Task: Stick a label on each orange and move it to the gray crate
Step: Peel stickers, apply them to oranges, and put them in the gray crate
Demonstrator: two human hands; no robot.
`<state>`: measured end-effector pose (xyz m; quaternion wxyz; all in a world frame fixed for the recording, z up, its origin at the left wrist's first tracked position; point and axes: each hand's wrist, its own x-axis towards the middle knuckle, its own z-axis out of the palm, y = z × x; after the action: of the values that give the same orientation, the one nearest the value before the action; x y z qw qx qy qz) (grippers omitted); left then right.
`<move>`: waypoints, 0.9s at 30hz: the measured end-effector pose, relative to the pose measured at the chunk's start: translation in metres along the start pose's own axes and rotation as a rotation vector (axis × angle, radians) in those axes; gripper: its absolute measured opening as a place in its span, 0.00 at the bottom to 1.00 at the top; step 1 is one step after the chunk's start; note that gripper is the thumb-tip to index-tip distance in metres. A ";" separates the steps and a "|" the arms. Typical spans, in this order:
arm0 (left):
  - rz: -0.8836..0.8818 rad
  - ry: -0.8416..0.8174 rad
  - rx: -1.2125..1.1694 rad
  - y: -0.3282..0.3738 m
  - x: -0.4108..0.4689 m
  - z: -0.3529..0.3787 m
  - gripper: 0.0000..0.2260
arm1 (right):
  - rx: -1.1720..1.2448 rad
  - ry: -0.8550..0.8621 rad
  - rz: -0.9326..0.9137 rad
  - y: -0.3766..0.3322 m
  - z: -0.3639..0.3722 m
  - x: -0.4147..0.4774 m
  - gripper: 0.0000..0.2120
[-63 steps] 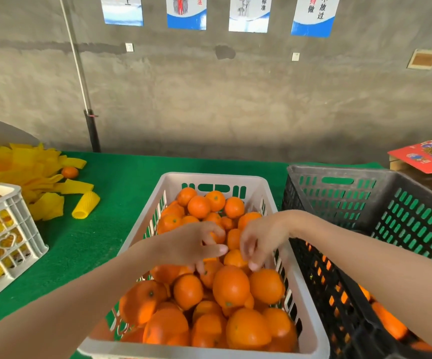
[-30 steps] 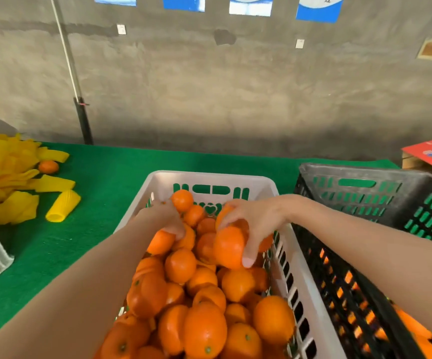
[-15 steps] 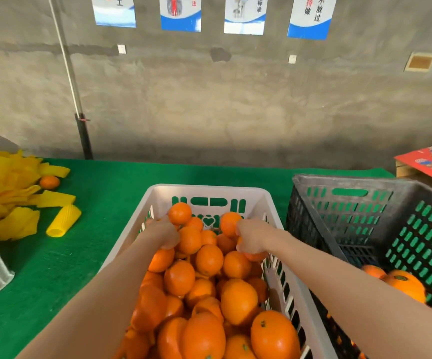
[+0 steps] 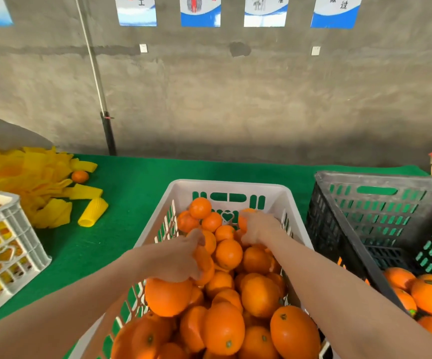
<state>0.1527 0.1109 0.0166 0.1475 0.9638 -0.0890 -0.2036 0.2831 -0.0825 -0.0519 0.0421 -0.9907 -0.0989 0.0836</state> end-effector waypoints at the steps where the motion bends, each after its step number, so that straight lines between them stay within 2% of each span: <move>1: 0.021 -0.067 -0.023 0.004 -0.010 0.008 0.26 | -0.037 -0.023 -0.034 -0.003 -0.003 -0.007 0.21; 3: 0.026 -0.158 -0.052 0.010 -0.031 0.026 0.28 | -0.014 -0.092 -0.106 -0.011 -0.013 -0.024 0.15; 4: 0.038 -0.162 -0.060 0.011 -0.039 0.033 0.28 | 0.037 -0.118 -0.134 -0.014 -0.021 -0.036 0.11; 5: 0.029 -0.144 -0.074 0.010 -0.044 0.037 0.27 | 0.107 -0.130 -0.158 -0.017 -0.029 -0.049 0.12; 7: 0.033 -0.078 -0.102 0.010 -0.050 0.036 0.25 | 0.289 -0.158 -0.187 -0.020 -0.046 -0.080 0.17; 9: 0.028 -0.036 -0.075 0.007 -0.050 0.034 0.25 | 0.578 -0.269 -0.127 -0.020 -0.058 -0.114 0.16; 12: 0.006 -0.021 0.025 0.002 -0.050 0.040 0.26 | 0.977 -0.442 0.008 -0.011 -0.062 -0.165 0.29; 14: 0.002 0.022 0.157 -0.001 -0.051 0.051 0.26 | 1.211 -0.510 0.056 -0.003 -0.060 -0.191 0.31; 17: -0.029 0.104 0.210 0.001 -0.050 0.065 0.27 | 1.478 -0.606 0.107 0.013 -0.057 -0.221 0.34; 19: -0.072 0.128 0.168 0.008 -0.051 0.068 0.24 | 1.560 -0.662 0.078 0.021 -0.058 -0.240 0.36; 23: -0.043 0.352 0.139 0.019 -0.051 0.078 0.24 | 1.659 -0.739 -0.106 0.037 -0.057 -0.279 0.40; 25: -0.092 0.417 0.095 0.024 -0.052 0.079 0.24 | 1.666 -0.736 -0.216 0.045 -0.056 -0.299 0.39; 27: -0.177 0.469 0.049 0.034 -0.057 0.076 0.24 | 1.700 -0.700 -0.241 0.053 -0.053 -0.318 0.40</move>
<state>0.0655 0.0732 -0.0181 0.1222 0.9920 0.0274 0.0156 -0.0046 -0.2027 0.0444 0.7305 -0.5282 -0.1139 0.4176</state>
